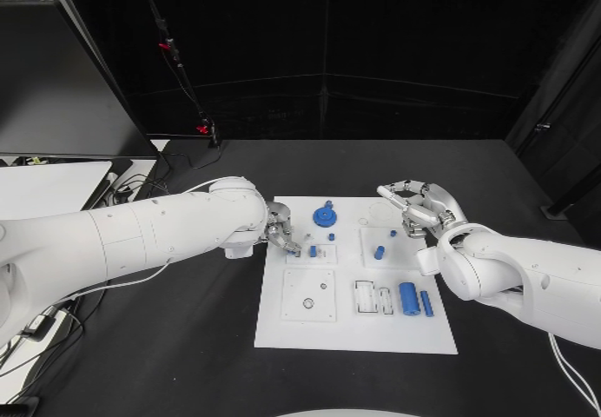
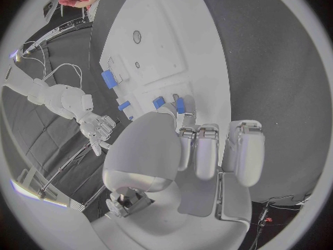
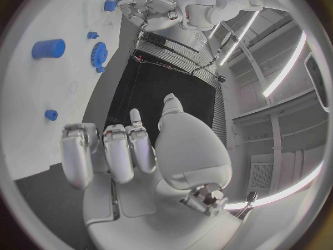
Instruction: Assemble the parts on the task board
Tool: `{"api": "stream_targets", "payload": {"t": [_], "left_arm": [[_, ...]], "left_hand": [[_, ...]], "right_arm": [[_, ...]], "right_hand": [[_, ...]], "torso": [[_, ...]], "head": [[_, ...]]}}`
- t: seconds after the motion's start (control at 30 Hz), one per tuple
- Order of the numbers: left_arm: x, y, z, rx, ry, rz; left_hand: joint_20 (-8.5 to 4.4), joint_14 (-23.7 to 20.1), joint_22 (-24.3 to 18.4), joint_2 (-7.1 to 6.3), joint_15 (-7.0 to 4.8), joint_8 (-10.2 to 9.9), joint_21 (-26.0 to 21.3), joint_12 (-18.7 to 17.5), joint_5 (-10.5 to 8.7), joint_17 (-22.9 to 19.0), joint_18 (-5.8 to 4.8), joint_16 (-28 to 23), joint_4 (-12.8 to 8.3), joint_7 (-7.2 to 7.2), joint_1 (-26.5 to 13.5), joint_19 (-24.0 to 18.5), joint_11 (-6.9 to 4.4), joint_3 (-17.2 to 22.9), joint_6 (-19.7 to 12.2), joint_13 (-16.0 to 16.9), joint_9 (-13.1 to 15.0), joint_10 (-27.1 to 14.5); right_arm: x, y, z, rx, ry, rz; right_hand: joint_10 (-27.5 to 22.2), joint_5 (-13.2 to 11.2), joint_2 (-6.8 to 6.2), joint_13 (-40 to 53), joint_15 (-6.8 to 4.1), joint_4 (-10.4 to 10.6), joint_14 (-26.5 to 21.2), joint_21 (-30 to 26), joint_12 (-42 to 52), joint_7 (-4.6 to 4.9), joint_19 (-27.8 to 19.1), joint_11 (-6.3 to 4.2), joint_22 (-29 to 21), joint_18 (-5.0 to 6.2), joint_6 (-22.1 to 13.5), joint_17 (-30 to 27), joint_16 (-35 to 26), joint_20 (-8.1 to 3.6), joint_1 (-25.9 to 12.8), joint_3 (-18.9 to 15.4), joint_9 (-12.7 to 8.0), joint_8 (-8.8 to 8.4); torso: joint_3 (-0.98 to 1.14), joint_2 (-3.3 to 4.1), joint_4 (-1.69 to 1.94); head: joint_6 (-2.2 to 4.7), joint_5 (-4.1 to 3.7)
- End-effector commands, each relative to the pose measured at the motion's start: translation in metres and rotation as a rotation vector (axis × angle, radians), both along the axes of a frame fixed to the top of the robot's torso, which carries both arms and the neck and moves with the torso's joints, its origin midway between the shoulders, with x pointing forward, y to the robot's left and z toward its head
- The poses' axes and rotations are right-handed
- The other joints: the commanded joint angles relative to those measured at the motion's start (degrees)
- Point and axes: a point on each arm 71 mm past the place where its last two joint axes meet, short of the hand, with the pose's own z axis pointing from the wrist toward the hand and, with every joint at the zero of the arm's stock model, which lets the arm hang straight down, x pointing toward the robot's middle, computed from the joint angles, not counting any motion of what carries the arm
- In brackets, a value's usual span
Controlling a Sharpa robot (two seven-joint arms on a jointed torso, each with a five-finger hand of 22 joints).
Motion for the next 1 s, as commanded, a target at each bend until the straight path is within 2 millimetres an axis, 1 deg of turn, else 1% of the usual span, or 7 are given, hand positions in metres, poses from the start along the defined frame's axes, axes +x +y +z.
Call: {"api": "stream_targets", "payload": {"t": [0.03,0.23,0.33,0.43,0.57,0.73,1.0], "left_arm": [[0.0009,-0.0008,0.0005,0.006,-0.008,-0.008],[0.0004,-0.0042,-0.0006,0.005,0.000,-0.017],[0.0001,-0.0065,-0.0012,0.006,0.006,-0.023],[0.0000,-0.0075,-0.0017,0.009,0.011,-0.026],[-0.0004,-0.0077,-0.0021,0.013,0.016,-0.028],[-0.0012,-0.0075,-0.0031,0.020,0.031,-0.028],[-0.0012,-0.0068,-0.0037,0.026,0.038,-0.024]], "left_hand": [[-0.36,6.0,13.7,0.30,-0.06,0.2,-0.3,-0.3,0.14,15.1,0.64,0.0,-3.6,-0.97,0.3,2.5,-0.34,8.3,0.4,14.9,0.0,6.3],[-0.36,6.0,13.7,0.31,-0.05,0.2,-0.3,-0.3,0.08,15.1,0.66,0.0,-3.6,-0.94,0.2,2.4,-0.31,8.5,0.4,14.9,0.1,6.3],[-0.36,6.0,13.7,0.30,-0.05,0.2,-0.4,-0.3,0.05,15.1,0.68,0.0,-3.6,-0.93,0.1,2.4,-0.30,8.6,0.3,14.9,0.1,6.3],[-0.36,6.0,13.7,0.30,-0.05,0.2,-0.4,-0.3,0.05,15.1,0.68,0.0,-3.6,-0.93,0.1,2.4,-0.30,8.6,0.3,14.9,0.1,6.3],[-0.36,6.0,13.7,0.30,-0.05,0.2,-0.4,-0.3,0.05,15.1,0.68,0.0,-3.6,-0.93,0.1,2.4,-0.30,8.6,0.3,14.9,0.1,6.3],[-0.35,6.0,13.7,0.29,-0.01,0.1,-0.4,-0.3,-0.18,15.1,0.69,0.0,-3.6,-0.86,-0.1,2.3,-0.24,9.0,0.2,14.9,0.1,6.3],[-0.33,6.0,13.7,0.26,0.04,0.0,-0.4,-0.3,-0.41,15.1,0.70,0.0,-3.6,-0.78,-0.4,2.3,-0.18,9.4,0.0,14.9,0.1,6.3]], "right_arm": [[0.0001,0.0010,0.0016,0.003,-0.010,0.000],[0.0002,0.0010,0.0016,0.002,-0.010,0.000],[0.0002,0.0009,0.0016,0.002,-0.010,-0.001],[0.0002,0.0011,0.0016,0.002,-0.010,0.000],[0.0002,0.0012,0.0016,0.002,-0.009,0.000],[0.0001,0.0006,0.0016,0.002,-0.009,-0.001],[0.0001,0.0006,0.0016,0.002,-0.009,-0.001]], "right_hand": [[6.1,0.2,0.61,15.1,0.51,0.3,6.1,-0.3,0.2,2.93,3.4,0.34,13.7,0.51,0.4,15.1,0.1,0.50,0.0,-0.1,-0.1,0.03],[6.1,0.2,0.61,15.1,0.51,0.3,6.1,-0.3,0.2,2.93,3.4,0.34,13.7,0.51,0.4,15.1,0.1,0.50,0.0,-0.1,-0.1,0.03],[6.1,0.2,0.63,15.1,0.52,0.3,6.1,-0.3,0.2,2.95,3.3,0.35,13.7,0.53,0.4,15.1,0.1,0.51,0.0,-0.1,-0.2,0.01],[6.1,0.2,0.63,15.1,0.52,0.3,6.1,-0.3,0.2,2.96,3.3,0.36,13.7,0.54,0.4,15.1,0.1,0.51,0.0,-0.1,-0.2,0.01],[6.1,0.2,0.63,15.1,0.52,0.3,6.1,-0.3,0.2,2.96,3.3,0.36,13.7,0.54,0.4,15.1,0.1,0.51,0.0,-0.1,-0.2,0.01],[6.1,0.2,0.63,15.1,0.52,0.3,6.1,-0.3,0.2,2.96,3.3,0.36,13.7,0.54,0.4,15.1,0.1,0.51,0.0,-0.1,-0.2,0.01],[6.1,0.2,0.63,15.1,0.52,0.3,6.1,-0.3,0.2,2.96,3.3,0.36,13.7,0.54,0.4,15.1,0.1,0.51,0.0,-0.1,-0.2,0.01]], "torso": [[-0.01,-0.01,-0.07],[-0.01,0.00,-0.06],[0.01,0.02,0.01],[0.00,0.00,-0.09],[-0.01,0.02,-0.08],[0.00,0.02,0.00],[-0.01,0.00,-0.03]], "head": [[0.01,0.03],[-0.03,-0.02],[-0.12,-0.09],[-0.26,-0.08],[-0.32,-0.14],[-0.56,-0.38],[-0.68,-0.33]]}}
